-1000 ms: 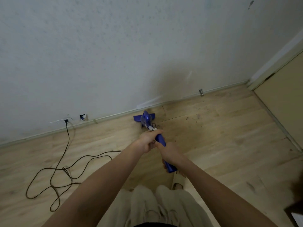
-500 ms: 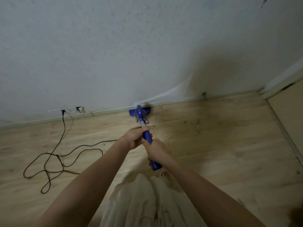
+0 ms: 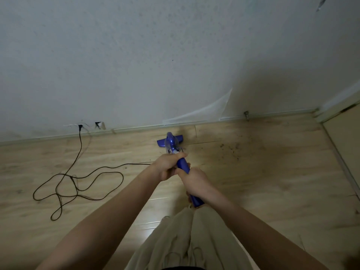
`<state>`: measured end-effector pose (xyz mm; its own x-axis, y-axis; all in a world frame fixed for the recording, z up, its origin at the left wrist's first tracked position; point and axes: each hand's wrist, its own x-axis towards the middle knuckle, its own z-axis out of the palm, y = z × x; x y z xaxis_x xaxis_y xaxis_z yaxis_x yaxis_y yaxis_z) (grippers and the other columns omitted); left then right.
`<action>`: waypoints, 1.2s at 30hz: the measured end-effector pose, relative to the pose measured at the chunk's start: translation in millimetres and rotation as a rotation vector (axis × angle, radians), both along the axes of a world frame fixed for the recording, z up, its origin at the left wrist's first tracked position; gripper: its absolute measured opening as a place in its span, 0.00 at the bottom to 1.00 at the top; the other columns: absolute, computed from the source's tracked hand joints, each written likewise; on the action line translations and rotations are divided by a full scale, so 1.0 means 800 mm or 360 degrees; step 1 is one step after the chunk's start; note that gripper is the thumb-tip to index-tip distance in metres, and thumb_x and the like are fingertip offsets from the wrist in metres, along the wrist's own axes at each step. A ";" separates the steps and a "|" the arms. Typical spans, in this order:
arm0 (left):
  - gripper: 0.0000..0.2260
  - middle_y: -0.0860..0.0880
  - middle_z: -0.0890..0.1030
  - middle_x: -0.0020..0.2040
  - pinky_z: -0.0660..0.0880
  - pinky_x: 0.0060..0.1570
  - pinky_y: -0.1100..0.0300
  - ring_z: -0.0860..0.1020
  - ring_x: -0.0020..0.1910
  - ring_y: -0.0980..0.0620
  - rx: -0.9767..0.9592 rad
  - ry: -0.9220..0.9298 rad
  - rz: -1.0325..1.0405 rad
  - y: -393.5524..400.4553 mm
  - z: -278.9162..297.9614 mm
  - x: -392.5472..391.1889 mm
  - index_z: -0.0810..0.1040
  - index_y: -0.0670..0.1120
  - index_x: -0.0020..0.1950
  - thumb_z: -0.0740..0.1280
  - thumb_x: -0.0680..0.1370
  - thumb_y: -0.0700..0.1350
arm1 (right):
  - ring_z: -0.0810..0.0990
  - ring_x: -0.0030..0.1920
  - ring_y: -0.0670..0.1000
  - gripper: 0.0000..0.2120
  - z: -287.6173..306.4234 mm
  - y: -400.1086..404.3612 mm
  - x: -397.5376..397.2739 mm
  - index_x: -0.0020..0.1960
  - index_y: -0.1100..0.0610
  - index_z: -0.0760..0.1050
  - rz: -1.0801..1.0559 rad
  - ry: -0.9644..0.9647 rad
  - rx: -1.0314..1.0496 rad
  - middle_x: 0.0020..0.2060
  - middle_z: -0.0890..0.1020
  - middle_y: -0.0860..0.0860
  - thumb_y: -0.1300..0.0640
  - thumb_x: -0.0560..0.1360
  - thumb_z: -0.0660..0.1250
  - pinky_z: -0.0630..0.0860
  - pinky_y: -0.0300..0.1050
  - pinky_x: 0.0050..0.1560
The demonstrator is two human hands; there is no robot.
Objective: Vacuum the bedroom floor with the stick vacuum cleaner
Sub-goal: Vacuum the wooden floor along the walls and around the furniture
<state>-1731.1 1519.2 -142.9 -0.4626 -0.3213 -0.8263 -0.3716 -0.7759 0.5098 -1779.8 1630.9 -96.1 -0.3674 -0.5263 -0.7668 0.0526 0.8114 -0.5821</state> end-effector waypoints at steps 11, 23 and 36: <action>0.11 0.43 0.77 0.40 0.78 0.29 0.62 0.80 0.32 0.51 -0.0092 -0.0002 -0.0003 -0.017 -0.004 0.012 0.72 0.39 0.56 0.68 0.78 0.42 | 0.74 0.24 0.52 0.17 -0.025 -0.029 0.021 0.50 0.62 0.71 -0.0086 0.0021 -0.0052 0.34 0.75 0.55 0.46 0.80 0.59 0.71 0.39 0.23; 0.12 0.41 0.80 0.40 0.81 0.35 0.60 0.82 0.33 0.51 -0.0025 0.0059 -0.0119 -0.015 0.009 0.029 0.74 0.36 0.55 0.69 0.77 0.42 | 0.73 0.26 0.50 0.15 0.012 -0.010 0.026 0.53 0.60 0.70 -0.0052 -0.0013 0.0005 0.34 0.73 0.54 0.47 0.81 0.59 0.69 0.36 0.20; 0.09 0.43 0.77 0.42 0.79 0.30 0.61 0.79 0.37 0.50 -0.0075 -0.0005 -0.0079 -0.016 -0.006 0.032 0.73 0.39 0.53 0.68 0.78 0.44 | 0.74 0.25 0.50 0.17 -0.021 -0.021 0.044 0.53 0.61 0.70 -0.0096 -0.0018 -0.0035 0.33 0.74 0.54 0.46 0.81 0.59 0.69 0.37 0.21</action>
